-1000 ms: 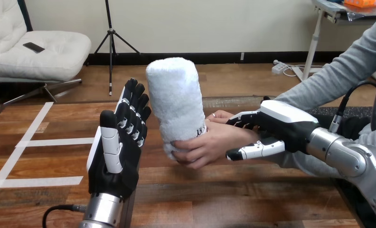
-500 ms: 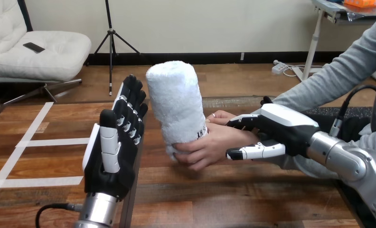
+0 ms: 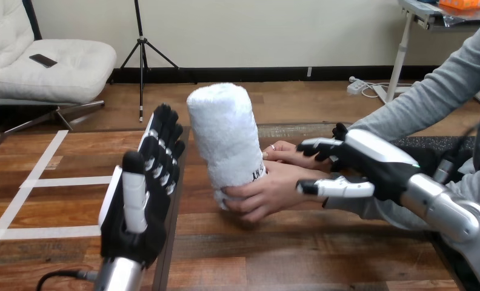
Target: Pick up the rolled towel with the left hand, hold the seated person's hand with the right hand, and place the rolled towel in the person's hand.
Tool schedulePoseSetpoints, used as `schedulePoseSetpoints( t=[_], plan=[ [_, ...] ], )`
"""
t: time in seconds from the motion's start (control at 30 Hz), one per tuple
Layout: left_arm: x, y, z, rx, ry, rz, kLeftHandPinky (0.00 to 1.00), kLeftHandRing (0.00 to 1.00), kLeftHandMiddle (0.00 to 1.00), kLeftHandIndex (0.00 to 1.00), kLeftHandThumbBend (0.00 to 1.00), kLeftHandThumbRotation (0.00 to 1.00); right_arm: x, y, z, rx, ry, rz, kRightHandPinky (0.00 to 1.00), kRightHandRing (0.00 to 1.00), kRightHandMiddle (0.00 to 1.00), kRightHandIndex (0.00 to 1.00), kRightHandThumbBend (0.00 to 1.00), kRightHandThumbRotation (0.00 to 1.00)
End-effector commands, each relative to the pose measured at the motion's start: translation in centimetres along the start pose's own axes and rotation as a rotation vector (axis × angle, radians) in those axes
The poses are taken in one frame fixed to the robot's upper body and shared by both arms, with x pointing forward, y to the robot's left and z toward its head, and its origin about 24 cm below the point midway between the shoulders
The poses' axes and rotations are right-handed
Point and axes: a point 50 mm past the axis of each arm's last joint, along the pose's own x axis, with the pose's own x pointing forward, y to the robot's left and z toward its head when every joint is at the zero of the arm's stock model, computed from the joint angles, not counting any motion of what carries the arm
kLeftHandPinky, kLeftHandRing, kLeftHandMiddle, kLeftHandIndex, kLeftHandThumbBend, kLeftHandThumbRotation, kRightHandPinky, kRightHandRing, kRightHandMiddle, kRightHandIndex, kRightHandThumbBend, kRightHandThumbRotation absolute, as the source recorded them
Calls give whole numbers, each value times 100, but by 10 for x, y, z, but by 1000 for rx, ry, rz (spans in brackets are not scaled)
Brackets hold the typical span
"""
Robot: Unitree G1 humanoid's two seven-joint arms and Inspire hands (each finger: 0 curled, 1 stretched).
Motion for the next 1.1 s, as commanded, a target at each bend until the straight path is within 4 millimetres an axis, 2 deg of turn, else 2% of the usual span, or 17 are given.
schedulePoseSetpoints(
  t=[0.0, 0.3, 0.43, 0.77, 1.07],
  plan=[
    [6, -2, 19, 17, -84, -51, 99, 100, 100, 98, 95, 97, -3, -20, 17, 64, -99, -153, 72, 85, 88, 90, 100, 100],
    [-5, 0, 24, 27, -87, -65, 97, 100, 100, 99, 93, 97, -16, -12, 24, 308, -223, -296, 74, 85, 88, 91, 100, 100],
    [-9, 0, 26, 31, -89, -70, 97, 100, 100, 99, 93, 96, -22, -9, 28, 343, -240, -311, 76, 87, 90, 91, 100, 100],
    [-18, 1, 32, 54, -81, -77, 99, 100, 100, 99, 90, 96, -38, 3, 37, 474, -328, -367, 90, 94, 93, 92, 100, 100],
    [-22, -1, 37, 89, -86, -83, 100, 100, 100, 98, 89, 93, -53, 17, 52, 592, -409, -397, 91, 93, 94, 92, 100, 100]
  ],
)
